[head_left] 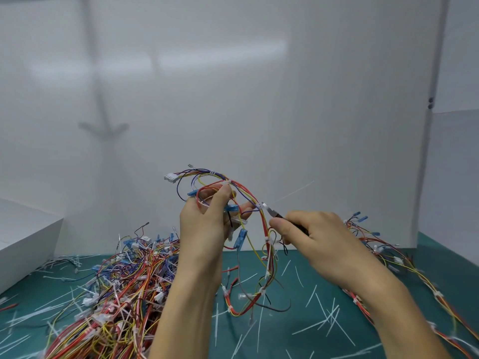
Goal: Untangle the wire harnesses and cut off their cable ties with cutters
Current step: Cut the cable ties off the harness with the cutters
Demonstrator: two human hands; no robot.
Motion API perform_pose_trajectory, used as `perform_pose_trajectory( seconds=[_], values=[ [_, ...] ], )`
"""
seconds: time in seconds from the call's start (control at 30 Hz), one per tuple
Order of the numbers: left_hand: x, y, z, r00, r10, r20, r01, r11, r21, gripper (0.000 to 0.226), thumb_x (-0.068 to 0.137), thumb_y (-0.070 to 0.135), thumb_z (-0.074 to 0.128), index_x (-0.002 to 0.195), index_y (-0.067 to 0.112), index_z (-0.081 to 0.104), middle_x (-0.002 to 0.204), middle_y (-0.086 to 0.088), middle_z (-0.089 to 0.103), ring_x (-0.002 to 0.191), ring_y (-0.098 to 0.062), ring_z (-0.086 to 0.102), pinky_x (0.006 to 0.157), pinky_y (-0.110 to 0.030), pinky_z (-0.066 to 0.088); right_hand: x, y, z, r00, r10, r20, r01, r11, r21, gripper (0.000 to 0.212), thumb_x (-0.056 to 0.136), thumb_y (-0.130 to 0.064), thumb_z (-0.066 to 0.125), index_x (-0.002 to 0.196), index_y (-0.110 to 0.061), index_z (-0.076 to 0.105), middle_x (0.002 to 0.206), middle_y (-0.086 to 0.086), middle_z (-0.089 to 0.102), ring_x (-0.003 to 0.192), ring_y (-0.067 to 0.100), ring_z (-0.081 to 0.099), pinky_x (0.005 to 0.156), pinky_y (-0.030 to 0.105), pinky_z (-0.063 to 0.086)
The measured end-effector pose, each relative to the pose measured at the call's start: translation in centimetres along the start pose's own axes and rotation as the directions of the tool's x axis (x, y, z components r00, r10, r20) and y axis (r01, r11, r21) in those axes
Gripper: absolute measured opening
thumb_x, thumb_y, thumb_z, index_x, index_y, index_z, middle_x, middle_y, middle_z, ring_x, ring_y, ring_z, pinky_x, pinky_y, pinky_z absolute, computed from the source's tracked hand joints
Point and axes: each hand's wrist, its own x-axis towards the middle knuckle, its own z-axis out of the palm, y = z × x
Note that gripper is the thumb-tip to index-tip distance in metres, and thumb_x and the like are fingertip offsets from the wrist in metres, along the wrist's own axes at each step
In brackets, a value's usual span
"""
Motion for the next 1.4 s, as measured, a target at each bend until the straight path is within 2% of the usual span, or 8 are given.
perform_pose_trajectory(
  seconds=[0.17, 0.33, 0.43, 0.53, 0.6, 0.77, 0.93, 1.4],
  values=[
    [0.0, -0.2, -0.6, 0.985, -0.131, 0.116, 0.111, 0.979, 0.170, 0.031, 0.087, 0.039, 0.068, 0.100, 0.011, 0.069, 0.099, -0.003, 0.077, 0.086, -0.022, 0.076, 0.079, -0.034, 0.056, 0.1, 0.3, 0.1, 0.999, 0.032, -0.020, -0.031, 0.998, 0.061, 0.057, 0.092, -0.063, 0.039, 0.062, -0.016, 0.052, 0.051, -0.013, 0.049, 0.049, 0.008, 0.038, 0.053, 0.023, 0.030],
    [0.5, 0.1, -1.9, 0.974, -0.214, -0.072, 0.225, 0.933, 0.281, 0.043, 0.086, 0.044, 0.068, 0.119, 0.017, 0.063, 0.120, 0.001, 0.068, 0.099, -0.017, 0.071, 0.096, -0.042, 0.050, 0.2, 0.9, -0.2, 0.997, 0.081, -0.007, -0.079, 0.982, 0.173, 0.055, 0.094, -0.059, 0.043, 0.062, -0.016, 0.055, 0.048, -0.006, 0.045, 0.046, 0.009, 0.039, 0.052, 0.030, 0.033],
    [0.7, -0.1, -2.3, 0.977, -0.043, -0.209, 0.145, 0.852, 0.503, 0.071, 0.084, 0.041, 0.072, 0.140, 0.016, 0.036, 0.129, -0.001, 0.049, 0.114, -0.022, 0.054, 0.096, -0.042, 0.042, 0.3, 1.0, 0.1, 0.995, 0.096, 0.027, -0.100, 0.963, 0.251, 0.050, 0.095, -0.058, 0.044, 0.065, -0.020, 0.058, 0.047, -0.007, 0.046, 0.047, 0.011, 0.041, 0.055, 0.029, 0.036],
    [0.1, 0.1, -2.0, 0.921, 0.340, -0.189, -0.077, 0.635, 0.769, 0.038, 0.084, 0.037, 0.071, 0.114, 0.025, 0.051, 0.114, 0.001, 0.048, 0.108, -0.025, 0.051, 0.093, -0.044, 0.044, 0.3, 0.9, 0.5, 0.993, 0.108, 0.037, -0.114, 0.948, 0.296, 0.053, 0.092, -0.061, 0.044, 0.066, -0.016, 0.058, 0.047, -0.007, 0.045, 0.049, 0.013, 0.042, 0.056, 0.031, 0.036],
    [-0.3, 0.6, -1.4, 0.913, 0.397, -0.089, -0.217, 0.661, 0.719, 0.008, 0.086, 0.034, 0.067, 0.089, 0.028, 0.063, 0.090, 0.008, 0.064, 0.088, -0.012, 0.061, 0.076, -0.035, 0.048, 0.3, 0.9, 0.6, 0.993, 0.108, 0.040, -0.115, 0.943, 0.311, 0.054, 0.093, -0.061, 0.044, 0.067, -0.015, 0.058, 0.048, -0.007, 0.045, 0.049, 0.013, 0.042, 0.056, 0.032, 0.036],
    [-1.1, 0.2, -0.1, 0.981, 0.049, 0.188, -0.161, 0.746, 0.646, 0.025, 0.089, 0.046, 0.064, 0.075, 0.030, 0.076, 0.070, 0.006, 0.073, 0.064, -0.009, 0.065, 0.065, -0.030, 0.053, 0.3, 0.7, 0.8, 0.996, 0.083, 0.044, -0.093, 0.946, 0.310, 0.055, 0.094, -0.062, 0.045, 0.067, -0.016, 0.057, 0.049, -0.006, 0.044, 0.049, 0.014, 0.042, 0.055, 0.034, 0.036],
    [-1.0, 0.2, -0.1, 0.979, -0.052, 0.198, -0.035, 0.910, 0.413, 0.021, 0.089, 0.026, 0.070, 0.069, 0.024, 0.079, 0.063, 0.013, 0.071, 0.056, 0.009, 0.060, 0.051, -0.004, 0.042, 0.2, 0.2, 0.9, 0.996, 0.080, 0.042, -0.089, 0.952, 0.293, 0.054, 0.091, -0.065, 0.043, 0.066, -0.019, 0.057, 0.049, -0.006, 0.041, 0.050, 0.016, 0.039, 0.055, 0.036, 0.035],
    [-1.0, -0.2, 0.1, 0.983, 0.048, 0.176, -0.104, 0.940, 0.325, 0.005, 0.083, 0.010, 0.074, 0.080, 0.011, 0.077, 0.073, -0.002, 0.075, 0.063, 0.000, 0.064, 0.062, -0.010, 0.049, 0.1, -0.5, 1.0, 0.992, 0.104, 0.078, -0.124, 0.935, 0.332, 0.053, 0.092, -0.061, 0.044, 0.060, -0.022, 0.058, 0.047, -0.008, 0.045, 0.047, 0.013, 0.040, 0.055, 0.032, 0.035]
  ],
)
